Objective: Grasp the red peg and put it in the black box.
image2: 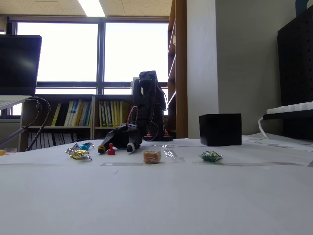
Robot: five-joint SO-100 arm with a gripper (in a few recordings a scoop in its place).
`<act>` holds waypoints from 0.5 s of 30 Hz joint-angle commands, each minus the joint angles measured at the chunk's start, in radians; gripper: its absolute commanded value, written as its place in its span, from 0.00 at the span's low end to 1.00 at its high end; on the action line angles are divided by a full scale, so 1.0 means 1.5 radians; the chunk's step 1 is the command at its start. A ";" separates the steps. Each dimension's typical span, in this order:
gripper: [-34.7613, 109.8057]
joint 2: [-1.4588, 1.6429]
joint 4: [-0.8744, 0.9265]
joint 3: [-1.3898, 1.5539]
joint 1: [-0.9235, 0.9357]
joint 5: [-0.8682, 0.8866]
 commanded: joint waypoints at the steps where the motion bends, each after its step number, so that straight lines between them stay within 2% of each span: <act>1: 0.44 -0.004 -0.005 0.027 -0.039 -0.004; 15: 0.44 0.001 -0.005 0.029 -0.038 -0.017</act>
